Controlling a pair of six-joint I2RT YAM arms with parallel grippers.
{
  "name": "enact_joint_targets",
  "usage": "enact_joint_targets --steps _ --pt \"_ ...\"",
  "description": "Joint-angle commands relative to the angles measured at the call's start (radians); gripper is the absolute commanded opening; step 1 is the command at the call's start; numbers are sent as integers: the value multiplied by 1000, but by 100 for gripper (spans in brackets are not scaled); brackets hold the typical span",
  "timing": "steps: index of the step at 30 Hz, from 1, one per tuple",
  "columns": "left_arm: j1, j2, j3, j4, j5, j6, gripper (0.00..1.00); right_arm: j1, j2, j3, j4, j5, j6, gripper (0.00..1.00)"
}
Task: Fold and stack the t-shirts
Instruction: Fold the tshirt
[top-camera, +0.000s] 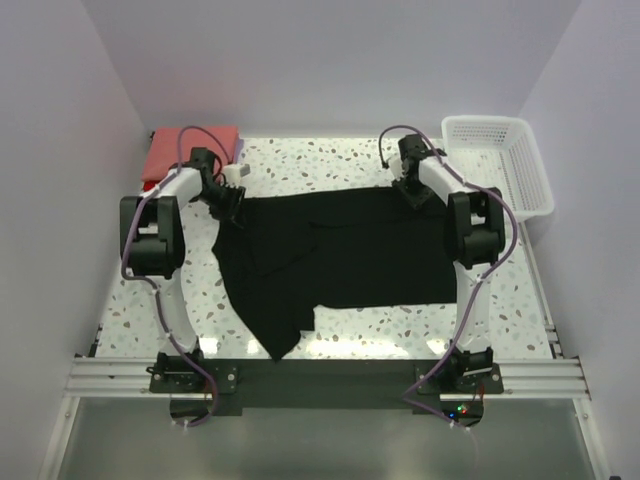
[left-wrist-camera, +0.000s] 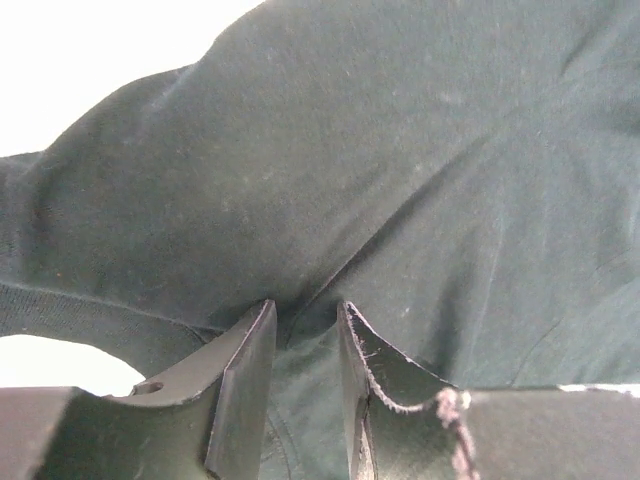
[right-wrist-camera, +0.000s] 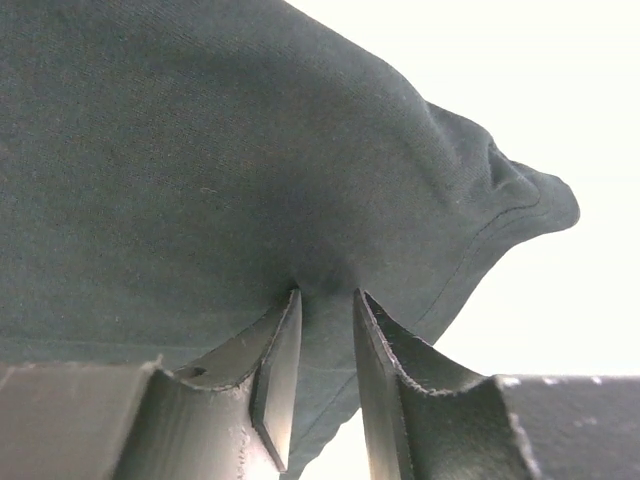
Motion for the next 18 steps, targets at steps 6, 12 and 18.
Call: enact_joint_targets --steps 6,12,18 --pt "-3 34 109 6 11 20 41 -28 25 116 -95 -128 -25 48" --pt "-3 -148 84 -108 209 183 55 -28 -195 92 -227 -317 -40 74" --pt "-12 -360 -100 -292 263 454 63 -28 -483 -196 -332 -432 -287 76"
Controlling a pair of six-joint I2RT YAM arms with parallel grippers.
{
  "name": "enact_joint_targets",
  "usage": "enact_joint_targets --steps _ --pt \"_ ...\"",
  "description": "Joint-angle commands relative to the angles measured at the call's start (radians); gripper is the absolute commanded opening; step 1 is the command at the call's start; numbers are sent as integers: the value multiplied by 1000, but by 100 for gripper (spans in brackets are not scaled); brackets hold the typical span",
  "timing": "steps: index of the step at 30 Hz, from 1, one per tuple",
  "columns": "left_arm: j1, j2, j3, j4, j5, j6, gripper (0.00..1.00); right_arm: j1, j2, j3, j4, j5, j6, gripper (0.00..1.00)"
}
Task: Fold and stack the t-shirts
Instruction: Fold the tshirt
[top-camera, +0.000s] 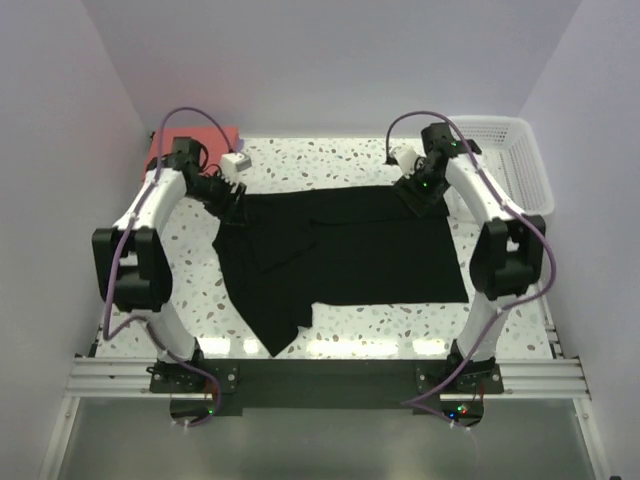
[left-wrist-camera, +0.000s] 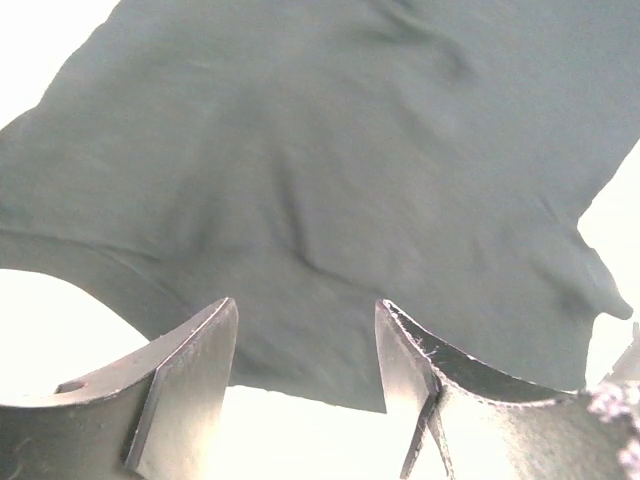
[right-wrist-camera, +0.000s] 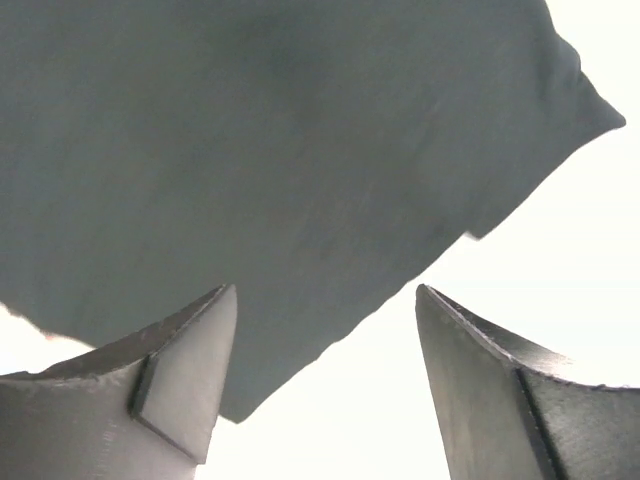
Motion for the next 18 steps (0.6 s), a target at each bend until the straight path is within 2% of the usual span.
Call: enact_joint_targets --steps 1,4,5,8,10,12,14,18 --pt "-29 -152 -132 -173 65 236 63 3 -209 -158 -128 -107 -194 75" --pt "-89 -293 -325 -163 -21 343 62 4 -326 -335 -171 -95 -296 69" --pt "-141 -368 -424 -151 -77 349 62 3 -363 -384 -160 -62 -317 68" --pt "-264 -501 -587 -89 -165 347 61 1 -478 -622 -95 15 -376 63" --pt "-330 -550 -646 -40 -199 319 61 -2 -539 -701 -40 38 -407 59" --pt "-359 -556 -691 -29 -223 308 59 -2 -562 -790 -6 69 -426 57" --pt "-387 -555 -709 -23 -236 285 59 -4 -584 -864 45 84 -441 51" --pt "-416 -565 -718 -17 -254 273 59 -10 -616 -952 111 109 -478 49"
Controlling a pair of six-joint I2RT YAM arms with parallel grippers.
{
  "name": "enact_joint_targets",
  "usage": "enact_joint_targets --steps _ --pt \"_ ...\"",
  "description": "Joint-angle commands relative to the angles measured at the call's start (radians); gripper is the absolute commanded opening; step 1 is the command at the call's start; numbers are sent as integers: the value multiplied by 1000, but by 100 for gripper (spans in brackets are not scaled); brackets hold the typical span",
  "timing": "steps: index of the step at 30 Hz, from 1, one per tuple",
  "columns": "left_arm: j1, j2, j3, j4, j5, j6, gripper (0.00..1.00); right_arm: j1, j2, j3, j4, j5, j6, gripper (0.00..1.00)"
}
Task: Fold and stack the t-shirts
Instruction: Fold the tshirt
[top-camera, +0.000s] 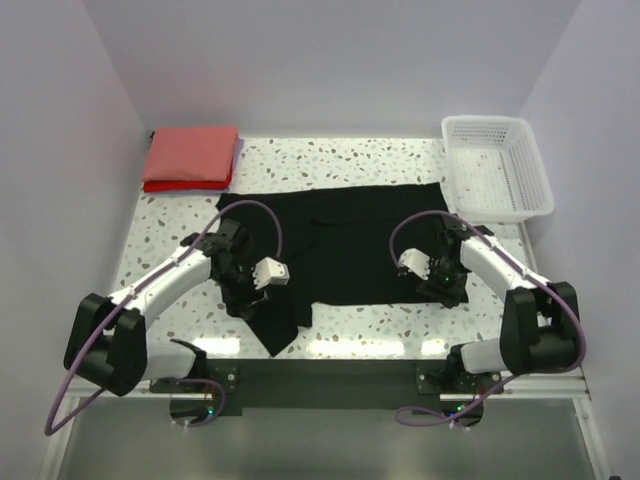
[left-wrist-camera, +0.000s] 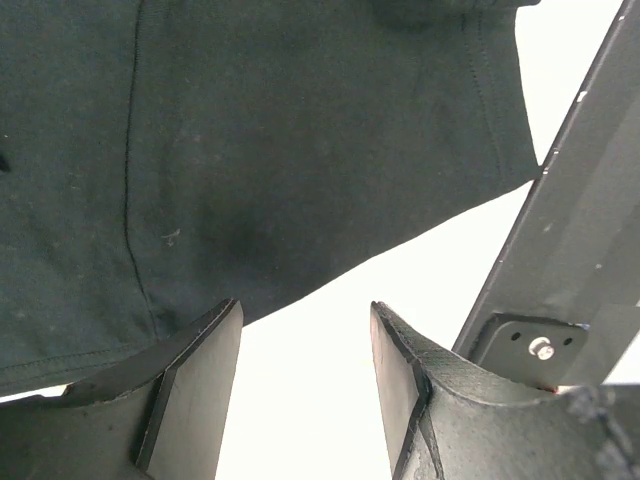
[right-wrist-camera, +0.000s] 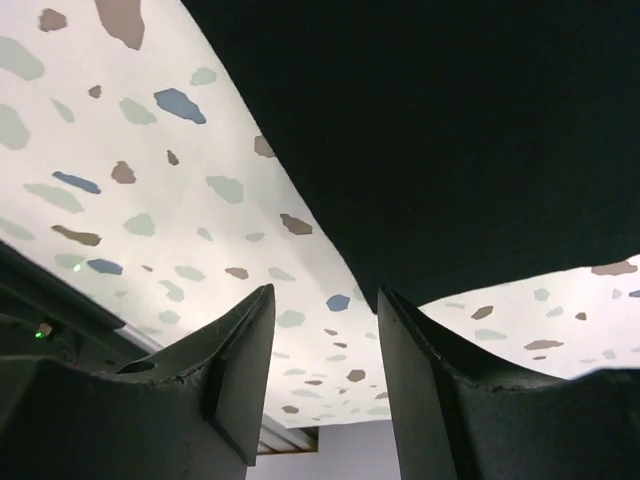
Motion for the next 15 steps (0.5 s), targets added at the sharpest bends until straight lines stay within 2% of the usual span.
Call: enact_joint_targets --steps 1,9,15 --pt "-23 -28 -5 54 -42 -4 59 -11 -48 -50 139 52 -73 49" --pt "-63 -19 -36 90 -83 -31 60 -16 37 -92 269 66 -92 46" --pt "-112 -36 -69 120 -119 -66 60 -16 53 -145 342 89 -121 30"
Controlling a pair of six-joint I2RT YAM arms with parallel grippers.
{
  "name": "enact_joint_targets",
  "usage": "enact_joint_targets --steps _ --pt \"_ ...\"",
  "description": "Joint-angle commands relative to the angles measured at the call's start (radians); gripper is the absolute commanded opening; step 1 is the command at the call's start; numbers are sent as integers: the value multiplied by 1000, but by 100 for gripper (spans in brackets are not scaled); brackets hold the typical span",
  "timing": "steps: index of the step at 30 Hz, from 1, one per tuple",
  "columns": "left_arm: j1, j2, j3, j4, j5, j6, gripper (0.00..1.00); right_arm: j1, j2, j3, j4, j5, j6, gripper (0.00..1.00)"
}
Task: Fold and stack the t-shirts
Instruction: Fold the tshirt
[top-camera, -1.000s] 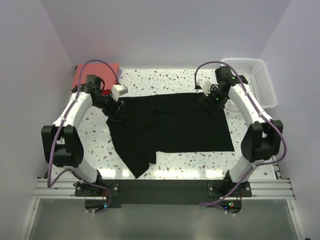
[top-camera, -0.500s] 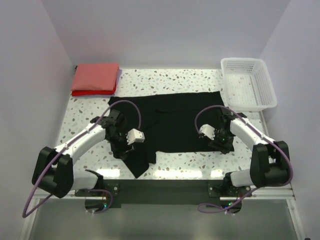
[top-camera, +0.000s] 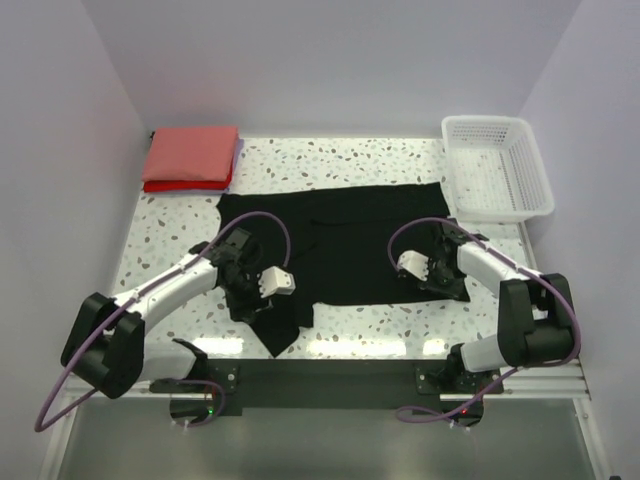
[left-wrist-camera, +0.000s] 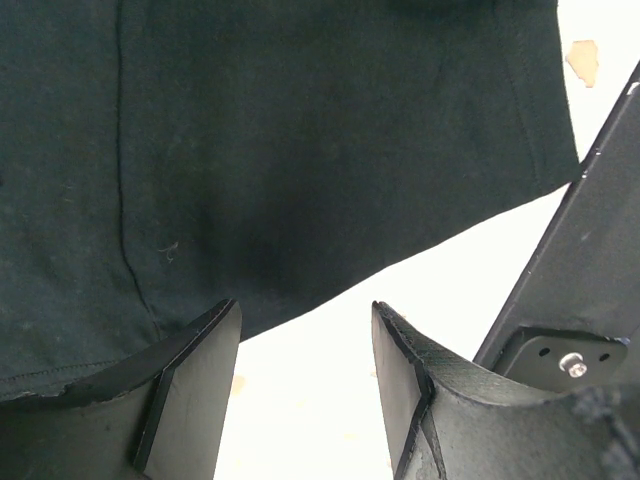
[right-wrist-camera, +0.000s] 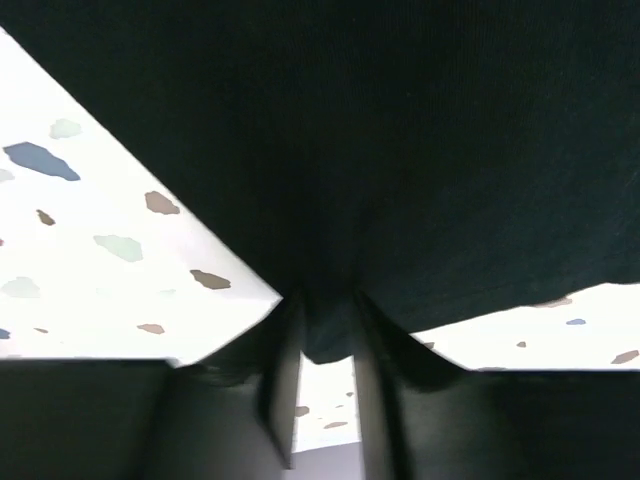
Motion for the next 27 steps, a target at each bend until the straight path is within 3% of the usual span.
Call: enact_joint_targets --steps 1,8,14,15,17,18,20,24,27 --pt "-49 -35 -43 61 -40 -51 59 -3 8 -50 104 21 -44 24" --pt "-182 -16 -98 171 -187 -114 59 -3 1 -44 93 15 -39 6" --pt "-241 4 -112 227 -221 -153 56 -3 -4 -36 78 12 -22 4" --pt "-253 18 -121 228 -222 -153 51 -3 -7 -34 70 12 -19 6" --pt "-264 35 -134 234 -245 -147 40 -3 -22 -25 55 12 -14 22" --pt "-267 49 -144 230 -249 -131 30 -3 -32 -22 34 13 -14 36" --pt "-265 49 -149 204 -258 -116 19 -9 -56 -10 11 13 -22 45" --pt "-265 11 -126 124 -261 -70 0 -69 -133 28 -95 -19 -74 51" --pt "-262 -11 -121 70 -242 -59 0 -104 -159 45 -149 -42 -126 48"
